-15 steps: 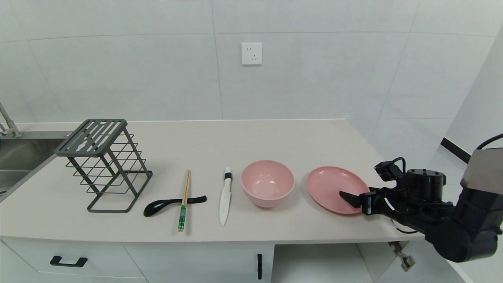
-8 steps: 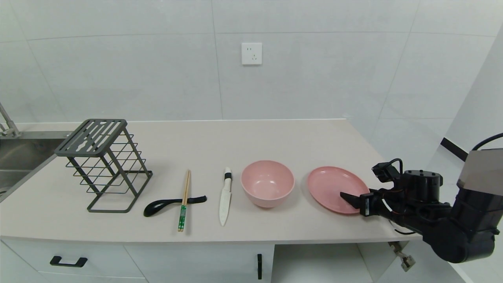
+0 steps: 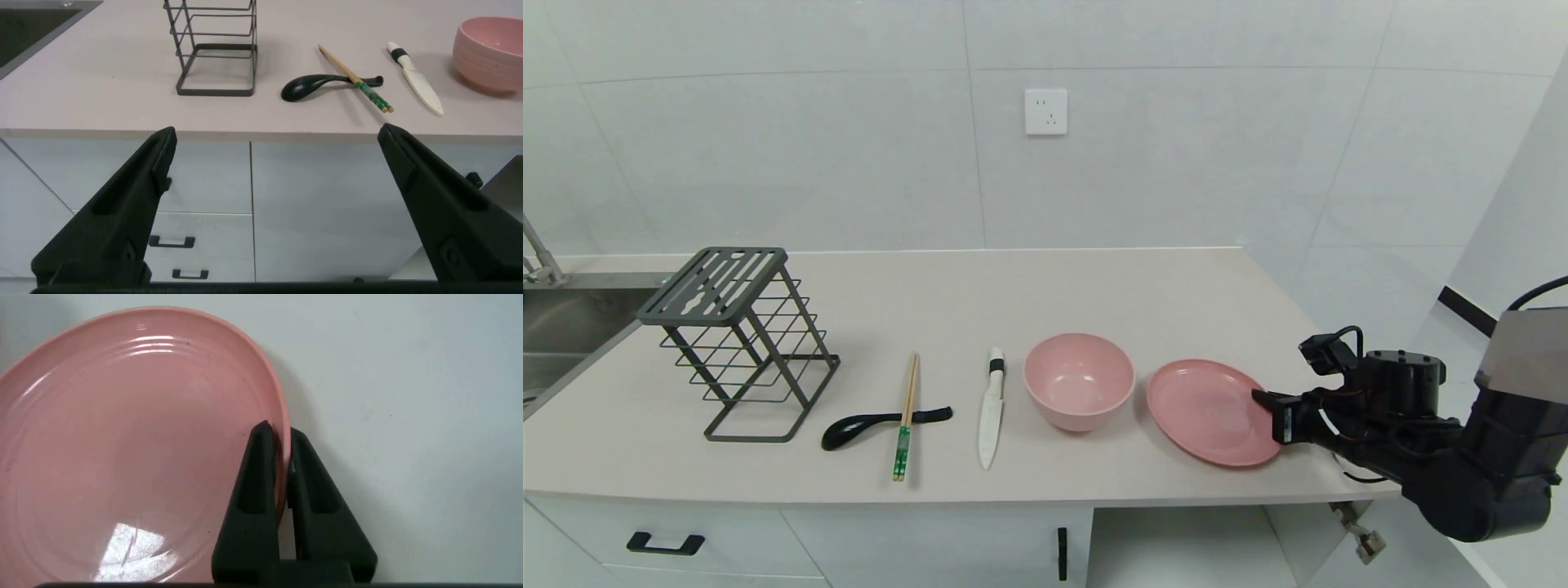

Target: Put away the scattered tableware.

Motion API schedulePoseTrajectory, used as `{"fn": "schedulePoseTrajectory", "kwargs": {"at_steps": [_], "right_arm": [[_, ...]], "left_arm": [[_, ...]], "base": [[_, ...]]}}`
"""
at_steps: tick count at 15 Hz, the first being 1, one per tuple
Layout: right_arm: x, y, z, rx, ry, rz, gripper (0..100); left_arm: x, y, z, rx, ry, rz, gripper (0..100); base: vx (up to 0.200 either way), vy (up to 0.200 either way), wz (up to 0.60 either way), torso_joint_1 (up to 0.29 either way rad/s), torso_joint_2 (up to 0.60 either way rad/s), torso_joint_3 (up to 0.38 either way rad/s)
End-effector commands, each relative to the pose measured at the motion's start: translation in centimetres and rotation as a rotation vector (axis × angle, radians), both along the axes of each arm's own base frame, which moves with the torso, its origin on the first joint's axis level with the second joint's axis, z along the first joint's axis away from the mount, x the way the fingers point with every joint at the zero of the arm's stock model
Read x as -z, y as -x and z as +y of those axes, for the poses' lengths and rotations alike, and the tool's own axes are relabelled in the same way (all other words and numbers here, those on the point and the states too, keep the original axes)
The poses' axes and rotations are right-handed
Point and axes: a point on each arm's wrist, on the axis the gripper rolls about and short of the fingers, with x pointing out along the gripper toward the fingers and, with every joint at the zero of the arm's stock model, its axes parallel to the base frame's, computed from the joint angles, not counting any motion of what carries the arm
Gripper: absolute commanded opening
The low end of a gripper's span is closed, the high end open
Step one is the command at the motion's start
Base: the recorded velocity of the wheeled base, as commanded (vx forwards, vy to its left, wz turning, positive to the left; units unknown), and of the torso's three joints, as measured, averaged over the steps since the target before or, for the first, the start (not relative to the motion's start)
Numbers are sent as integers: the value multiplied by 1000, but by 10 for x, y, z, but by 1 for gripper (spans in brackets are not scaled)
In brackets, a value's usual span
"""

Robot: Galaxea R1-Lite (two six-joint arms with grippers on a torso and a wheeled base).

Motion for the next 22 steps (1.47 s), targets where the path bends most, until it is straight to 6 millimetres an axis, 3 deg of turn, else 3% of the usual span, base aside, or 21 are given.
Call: {"fn": "schedulePoseTrajectory", "kwargs": {"at_steps": [1, 7, 15, 17, 18, 20, 22], "right_arm": [[-9, -5, 0, 4, -7, -50, 0], [-55, -4, 3, 86, -253, -163, 0], [-102, 14, 8, 131, -537, -202, 0], [-110, 36, 12, 125, -580, -182, 0], [-111, 41, 11, 125, -582, -184, 0], [-116, 51, 10, 117, -587, -216, 0], [-119, 62, 7, 113, -586, -242, 0]], "left_arm": [[0, 0, 0, 0, 0, 1, 100], [0, 0, 0, 0, 0, 2, 100], [-1, 0, -1, 58, -26, -9, 100], [-40, 5, -2, 55, -89, -388, 100], [-47, 8, -2, 58, -88, -470, 100], [-53, 11, -2, 126, -6, -503, 100], [-70, 14, -3, 246, 69, -380, 100]], "base": [[0, 0, 0, 0, 0, 0], [0, 0, 0, 0, 0, 0], [0, 0, 0, 0, 0, 0], [0, 0, 0, 0, 0, 0], [0, 0, 0, 0, 0, 0], [0, 0, 0, 0, 0, 0], [0, 0, 0, 0, 0, 0]]}}
